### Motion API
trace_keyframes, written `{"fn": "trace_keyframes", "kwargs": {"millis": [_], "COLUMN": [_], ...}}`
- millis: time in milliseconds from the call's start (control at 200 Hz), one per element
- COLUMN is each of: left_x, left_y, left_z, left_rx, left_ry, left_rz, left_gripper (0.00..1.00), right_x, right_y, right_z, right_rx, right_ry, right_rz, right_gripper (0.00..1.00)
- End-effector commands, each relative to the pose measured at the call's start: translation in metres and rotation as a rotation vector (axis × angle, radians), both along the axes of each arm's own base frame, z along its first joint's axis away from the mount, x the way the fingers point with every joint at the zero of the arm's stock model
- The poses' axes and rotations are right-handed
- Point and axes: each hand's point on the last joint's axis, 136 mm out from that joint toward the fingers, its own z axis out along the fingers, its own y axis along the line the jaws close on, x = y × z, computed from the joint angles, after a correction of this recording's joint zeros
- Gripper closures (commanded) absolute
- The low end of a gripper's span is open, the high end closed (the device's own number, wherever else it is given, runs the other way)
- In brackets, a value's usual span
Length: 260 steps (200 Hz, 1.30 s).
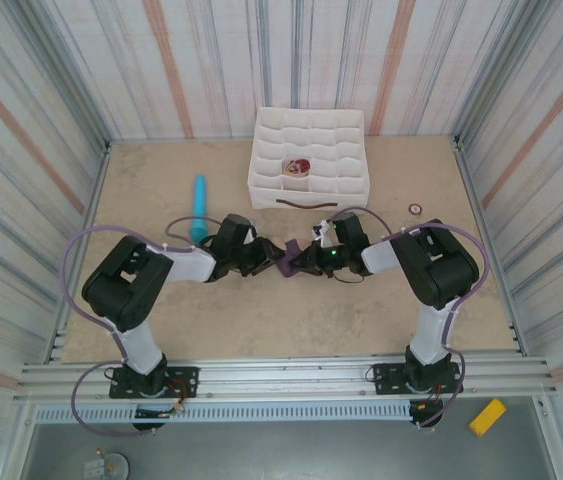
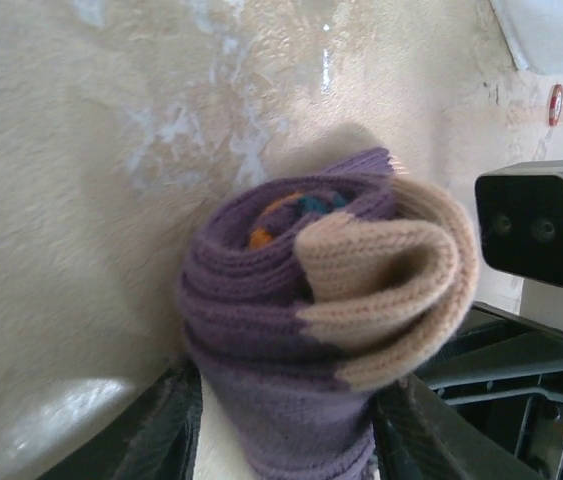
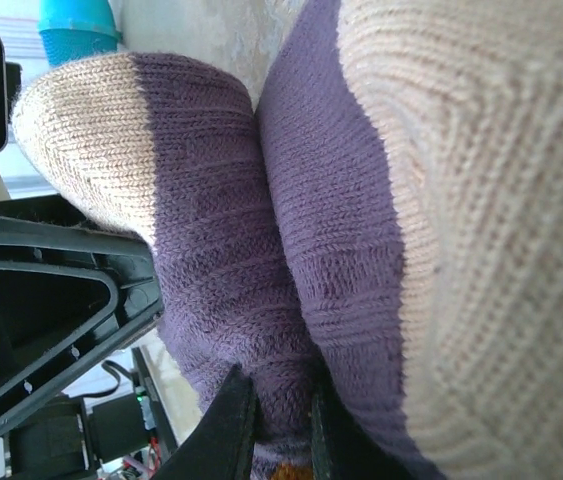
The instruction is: Roll the socks
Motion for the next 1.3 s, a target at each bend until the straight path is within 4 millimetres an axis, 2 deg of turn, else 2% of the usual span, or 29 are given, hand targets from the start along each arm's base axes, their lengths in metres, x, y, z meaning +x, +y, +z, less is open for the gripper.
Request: {"fn": "trace_keyframes", "kwargs": {"millis": [0, 150, 235, 281, 401, 586, 656, 741, 842, 1062, 1298], "left_x": [-0.003, -0.006, -0.007, -0.007, -0.008, -0.011, -0.013, -0.017, -0.023, -0.04, -0.055], "left_y": [-0.001, 0.003, 0.006, 0.008, 0.014, 0.027, 0.031, 0.038, 0.046, 0.061, 0.078], "left_z": [-0.018, -0.031, -0.034, -0.033, -0.029, -0.02, -0.017, -0.017, -0.017, -0.02, -0.023], "left_rx": [0.052, 0.08, 0.104, 0.112, 0.139, 0.169, 0.166, 0.156, 0.168, 0.176, 0.181], "left_ry": [0.054, 0.093, 0.106, 0.11, 0.11, 0.113, 0.118, 0.137, 0.149, 0.172, 0.191], "left_rz": [-0.007, 0.003, -0.001, -0.005, -0.007, 0.002, 0.007, 0.019, 0.025, 0.054, 0.078], "left_gripper": [0.6, 0.77, 0.87, 0.89, 0.91, 0.92, 0.92, 0.92, 0.92, 0.92, 0.92], "right_x": [-0.051, -0.042, -0.034, -0.03, -0.019, -0.01, -0.01, -0.01, -0.016, -0.023, -0.029], "right_y": [-0.054, -0.051, -0.049, -0.049, -0.044, -0.031, -0.022, -0.008, 0.011, 0.044, 0.068], "right_z": [-0.084, -0.068, -0.051, -0.041, -0.01, 0.029, 0.044, 0.06, 0.074, 0.073, 0.053], "right_rx": [-0.308, -0.31, -0.319, -0.328, -0.368, -0.496, -0.563, -0.656, -0.728, -0.836, -0.884], "right_ry": [0.319, 0.236, 0.156, 0.107, -0.038, -0.277, -0.398, -0.558, -0.706, -0.87, -0.923], "right_rz": [-0.118, -0.075, -0.049, -0.035, 0.006, 0.099, 0.145, 0.2, 0.263, 0.348, 0.406], "right_gripper": [1.0, 0.92, 0.85, 0.8, 0.69, 0.57, 0.41, 0.3, 0.27, 0.27, 0.35]}}
